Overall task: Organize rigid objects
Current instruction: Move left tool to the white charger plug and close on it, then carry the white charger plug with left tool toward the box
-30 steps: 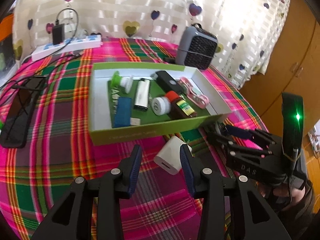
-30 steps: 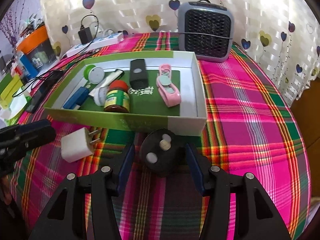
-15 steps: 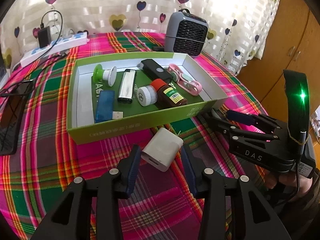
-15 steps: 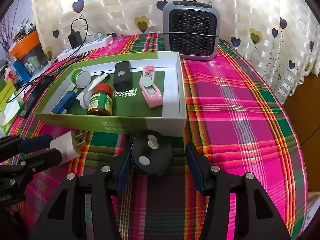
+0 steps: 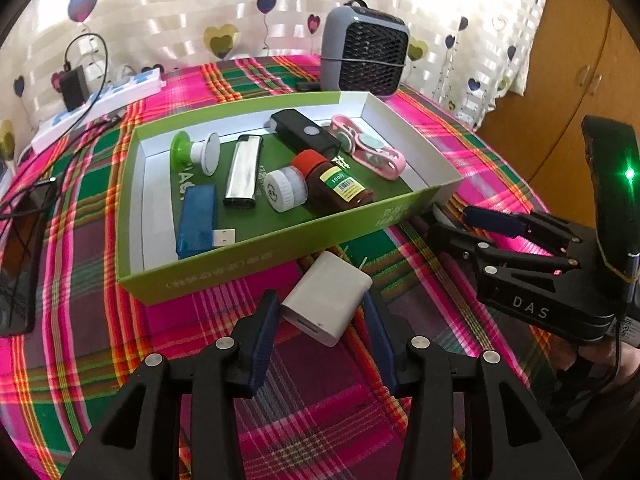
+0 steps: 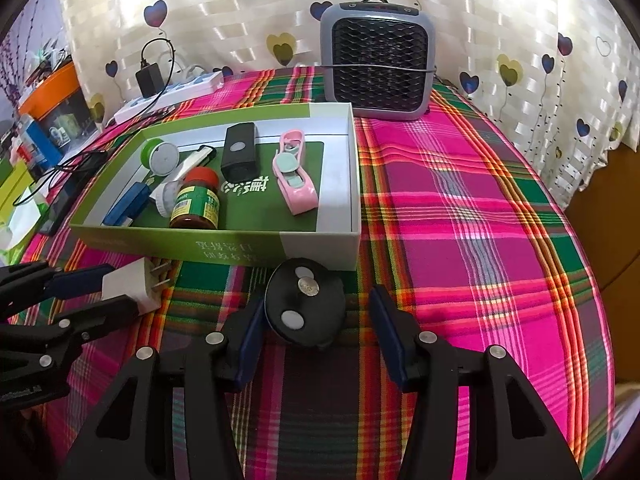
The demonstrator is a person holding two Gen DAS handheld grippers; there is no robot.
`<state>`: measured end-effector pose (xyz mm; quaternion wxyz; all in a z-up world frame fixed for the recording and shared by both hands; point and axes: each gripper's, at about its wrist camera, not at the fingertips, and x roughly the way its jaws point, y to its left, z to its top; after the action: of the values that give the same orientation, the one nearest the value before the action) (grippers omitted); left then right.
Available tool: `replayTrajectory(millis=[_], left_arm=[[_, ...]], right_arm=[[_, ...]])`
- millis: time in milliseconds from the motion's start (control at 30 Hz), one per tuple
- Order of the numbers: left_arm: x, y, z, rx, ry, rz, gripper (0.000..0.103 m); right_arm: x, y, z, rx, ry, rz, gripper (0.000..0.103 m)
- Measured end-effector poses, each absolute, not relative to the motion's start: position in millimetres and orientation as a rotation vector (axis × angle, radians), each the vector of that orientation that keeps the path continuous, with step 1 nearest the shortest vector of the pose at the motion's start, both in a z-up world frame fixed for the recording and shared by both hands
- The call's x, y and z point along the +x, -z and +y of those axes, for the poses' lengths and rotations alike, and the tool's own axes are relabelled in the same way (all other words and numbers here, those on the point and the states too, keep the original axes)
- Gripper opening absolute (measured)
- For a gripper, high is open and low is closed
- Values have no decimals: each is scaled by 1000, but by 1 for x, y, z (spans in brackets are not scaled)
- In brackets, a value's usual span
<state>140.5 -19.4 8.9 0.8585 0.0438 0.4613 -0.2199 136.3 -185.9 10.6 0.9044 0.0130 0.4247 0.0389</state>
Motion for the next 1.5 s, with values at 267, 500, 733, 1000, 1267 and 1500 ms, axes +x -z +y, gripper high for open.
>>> replayTrajectory(millis=[267,500,733,1000,1267,1500], left_arm=[[140,-6,-30,153,473,971,44],[144,-7,-36,181,479,971,44],[136,-8,-45,185,546,984,44],[142,-6,-50,196,517,979,44],[145,-5,-54,198,493,968,44],[144,-5,-55,203,484,960,44]], right_arm=[[137,-10,-188,33,-89,875,52],[136,-10,-189,40,-95,873,51],[137,-11,-190,47,-100,872,51],[137,-11,-191,49,-103,872,52],[137,-11,-191,45,-103,872,51],[137,-11,-190,44,-103,872,51]])
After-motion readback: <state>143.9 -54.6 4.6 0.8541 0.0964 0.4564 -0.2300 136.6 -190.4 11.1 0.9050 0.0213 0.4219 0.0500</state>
